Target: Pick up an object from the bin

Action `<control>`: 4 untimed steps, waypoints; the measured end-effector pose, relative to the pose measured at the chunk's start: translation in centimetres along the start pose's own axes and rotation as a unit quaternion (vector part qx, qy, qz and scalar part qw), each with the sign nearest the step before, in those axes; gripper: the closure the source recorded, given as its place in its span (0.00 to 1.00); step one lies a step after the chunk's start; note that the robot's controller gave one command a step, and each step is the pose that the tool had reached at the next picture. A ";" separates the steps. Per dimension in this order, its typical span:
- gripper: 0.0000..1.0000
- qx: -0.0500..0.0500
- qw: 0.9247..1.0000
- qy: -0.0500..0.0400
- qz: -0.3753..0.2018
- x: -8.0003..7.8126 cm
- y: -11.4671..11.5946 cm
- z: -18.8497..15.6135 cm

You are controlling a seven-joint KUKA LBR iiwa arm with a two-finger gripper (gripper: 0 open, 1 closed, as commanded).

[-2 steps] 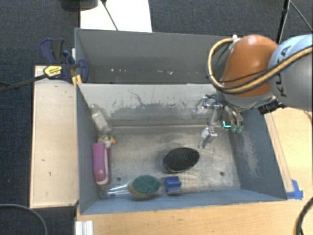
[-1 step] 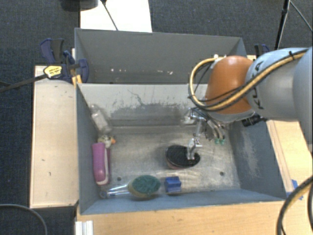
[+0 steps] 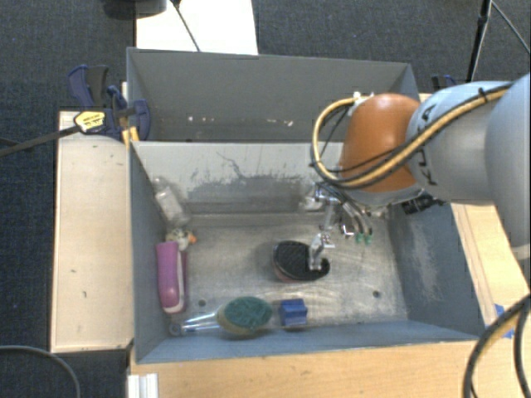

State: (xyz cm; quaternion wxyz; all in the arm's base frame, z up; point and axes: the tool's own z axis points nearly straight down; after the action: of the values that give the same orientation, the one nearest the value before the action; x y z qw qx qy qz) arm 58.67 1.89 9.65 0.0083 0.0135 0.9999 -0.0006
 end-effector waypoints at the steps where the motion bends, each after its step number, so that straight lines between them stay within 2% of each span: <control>1: 0.00 -0.003 1.000 -0.002 0.000 0.2 0.9 0.1; 2: 0.00 0.001 0.999 0.002 0.050 -0.9 7.0 -0.1; 3: 1.00 -0.001 0.999 0.001 0.051 -0.7 7.0 0.4; 4: 0.00 0.000 0.999 0.005 0.050 -0.4 7.1 0.7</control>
Offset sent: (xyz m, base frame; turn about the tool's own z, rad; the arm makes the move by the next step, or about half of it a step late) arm -0.0345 0.0549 -0.0265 -0.0049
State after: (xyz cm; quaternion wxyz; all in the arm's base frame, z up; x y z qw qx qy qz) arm 59.25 8.93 8.90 0.0029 0.0638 0.9980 0.0003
